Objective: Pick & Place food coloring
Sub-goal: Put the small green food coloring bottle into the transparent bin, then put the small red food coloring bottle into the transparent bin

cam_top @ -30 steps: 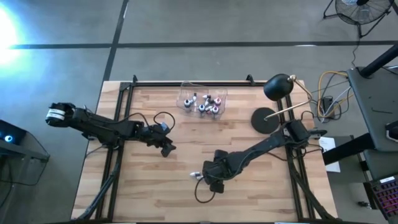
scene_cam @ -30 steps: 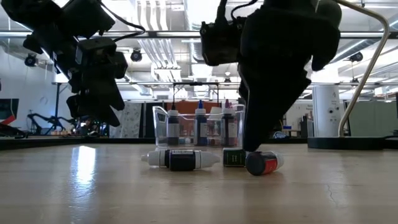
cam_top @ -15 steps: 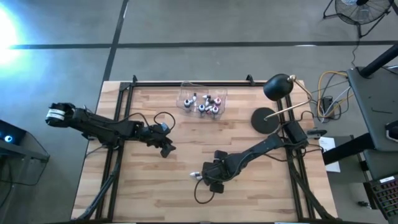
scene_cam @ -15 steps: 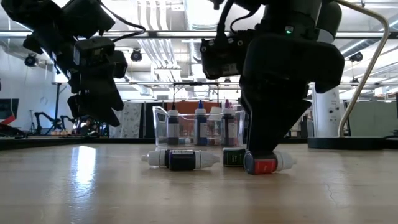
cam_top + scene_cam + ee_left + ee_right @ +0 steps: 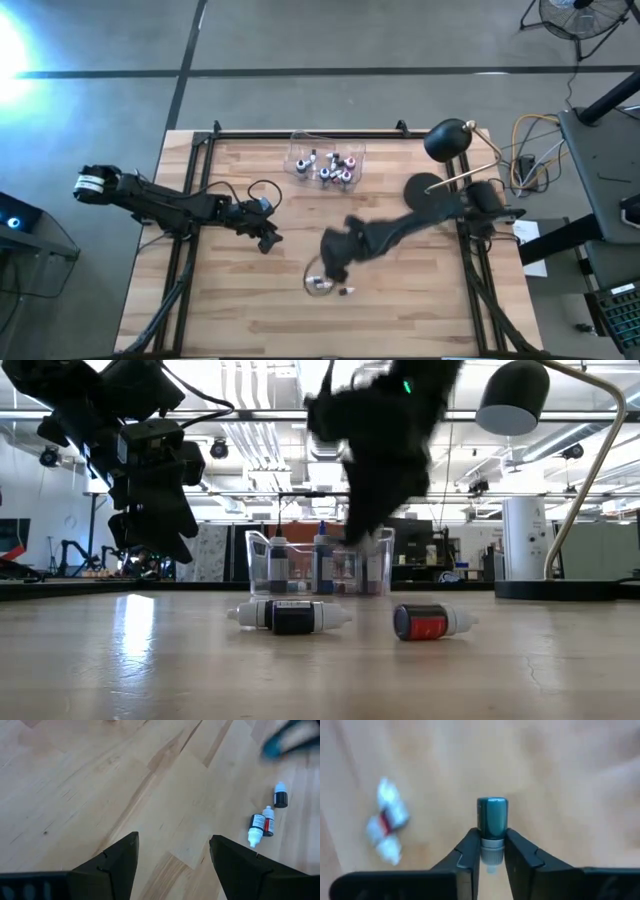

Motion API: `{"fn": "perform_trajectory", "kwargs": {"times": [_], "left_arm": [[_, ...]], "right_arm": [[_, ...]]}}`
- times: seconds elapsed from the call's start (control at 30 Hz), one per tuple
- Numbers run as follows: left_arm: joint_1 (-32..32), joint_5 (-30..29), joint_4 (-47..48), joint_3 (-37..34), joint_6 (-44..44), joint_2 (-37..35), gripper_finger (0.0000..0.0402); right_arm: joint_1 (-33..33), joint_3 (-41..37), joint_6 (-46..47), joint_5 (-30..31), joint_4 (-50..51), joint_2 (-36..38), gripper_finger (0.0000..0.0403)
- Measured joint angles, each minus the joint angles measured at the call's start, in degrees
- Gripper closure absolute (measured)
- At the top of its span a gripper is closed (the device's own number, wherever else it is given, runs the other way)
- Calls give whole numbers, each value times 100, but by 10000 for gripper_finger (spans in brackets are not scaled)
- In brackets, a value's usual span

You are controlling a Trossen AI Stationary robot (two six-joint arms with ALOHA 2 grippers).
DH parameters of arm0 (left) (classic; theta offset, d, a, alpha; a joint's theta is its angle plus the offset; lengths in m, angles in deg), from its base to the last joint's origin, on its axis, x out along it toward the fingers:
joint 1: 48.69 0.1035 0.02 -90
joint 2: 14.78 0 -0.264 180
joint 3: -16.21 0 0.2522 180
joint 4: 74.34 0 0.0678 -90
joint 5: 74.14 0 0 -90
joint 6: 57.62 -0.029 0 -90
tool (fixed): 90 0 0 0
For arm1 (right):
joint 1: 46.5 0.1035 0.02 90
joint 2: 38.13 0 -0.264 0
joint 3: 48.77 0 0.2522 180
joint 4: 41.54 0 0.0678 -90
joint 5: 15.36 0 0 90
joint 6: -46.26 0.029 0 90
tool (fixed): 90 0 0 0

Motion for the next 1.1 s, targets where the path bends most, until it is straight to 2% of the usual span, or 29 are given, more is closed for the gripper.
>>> {"fn": "perform_trajectory", "kwargs": {"times": [0.2,0.3,0.37,0.47,0.6,0.7,0.8,0.93,1.1], "left_arm": [[-2,-17,-42,0,29,0,184],[0,-19,-43,0,88,0,184],[-2,-18,-46,0,154,0,184],[-1,-18,-40,0,269,0,184],[-2,-17,-30,0,326,0,184],[-2,-17,-5,0,330,0,184],[-2,-17,65,0,331,0,184],[-1,-17,122,0,327,0,184],[3,-35,131,-2,202,0,184]], "right_arm": [[-1037,16,-21,930,112,1109,326],[-1790,125,-43,1010,6,1521,324],[-2264,193,-127,911,-47,1620,325],[-2833,384,-88,420,-52,1546,327],[-3264,543,6,-232,-127,1311,314],[-3430,550,411,-508,-84,1077,285],[-3462,561,363,-671,-75,1030,250],[-3234,561,-332,-253,-289,1112,212],[-2509,676,-2042,70,-269,1432,191]]}}
